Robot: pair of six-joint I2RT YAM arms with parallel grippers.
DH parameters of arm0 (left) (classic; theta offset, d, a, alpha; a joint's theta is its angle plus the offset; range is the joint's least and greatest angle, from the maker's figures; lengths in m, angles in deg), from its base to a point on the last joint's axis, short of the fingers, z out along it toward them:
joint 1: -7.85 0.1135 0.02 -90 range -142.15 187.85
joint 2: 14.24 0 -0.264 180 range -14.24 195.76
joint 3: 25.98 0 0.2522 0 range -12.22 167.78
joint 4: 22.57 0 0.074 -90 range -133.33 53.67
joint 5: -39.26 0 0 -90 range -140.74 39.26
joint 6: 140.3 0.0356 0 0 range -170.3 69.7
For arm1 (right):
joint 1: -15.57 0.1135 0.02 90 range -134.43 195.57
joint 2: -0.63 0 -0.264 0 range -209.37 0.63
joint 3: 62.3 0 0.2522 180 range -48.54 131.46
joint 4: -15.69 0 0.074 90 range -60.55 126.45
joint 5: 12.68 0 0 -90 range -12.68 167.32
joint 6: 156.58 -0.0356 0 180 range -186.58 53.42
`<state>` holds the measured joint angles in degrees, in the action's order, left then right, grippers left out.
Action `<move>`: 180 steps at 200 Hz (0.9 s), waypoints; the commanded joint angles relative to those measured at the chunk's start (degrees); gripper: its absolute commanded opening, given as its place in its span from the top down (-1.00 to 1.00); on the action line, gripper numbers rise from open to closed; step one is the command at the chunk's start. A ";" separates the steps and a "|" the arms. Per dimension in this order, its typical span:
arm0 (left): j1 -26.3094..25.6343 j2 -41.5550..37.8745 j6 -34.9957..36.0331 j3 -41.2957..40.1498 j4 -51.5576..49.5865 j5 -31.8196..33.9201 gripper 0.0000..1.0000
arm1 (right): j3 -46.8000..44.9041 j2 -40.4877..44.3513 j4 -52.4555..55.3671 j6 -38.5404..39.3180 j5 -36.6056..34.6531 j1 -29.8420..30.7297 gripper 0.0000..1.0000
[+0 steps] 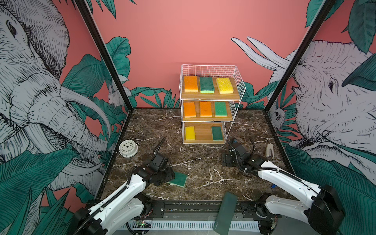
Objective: Arrange cleaning sponges on a shelf
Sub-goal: Move the cleaning sponge to the shelf, then rotate the cleaning sponge at the bottom-center of the table.
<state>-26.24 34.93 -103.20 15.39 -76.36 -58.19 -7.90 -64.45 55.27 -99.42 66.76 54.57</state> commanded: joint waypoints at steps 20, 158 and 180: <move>-0.63 -2.54 -5.97 -4.15 1.76 -2.60 -0.33 | -0.47 0.57 -3.29 0.31 4.00 -0.01 -0.86; -0.89 10.65 -4.86 -0.15 19.79 1.58 -0.10 | -1.15 -1.05 -5.87 -0.38 7.15 0.02 -0.84; -0.90 17.88 -1.94 4.19 21.02 -0.33 -0.11 | -1.78 -1.18 -6.30 -0.56 7.96 -0.01 -0.83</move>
<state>-26.90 47.32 -108.41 15.04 -59.40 -58.21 -8.22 -65.26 50.57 -99.51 73.64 54.57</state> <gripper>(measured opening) 0.552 0.917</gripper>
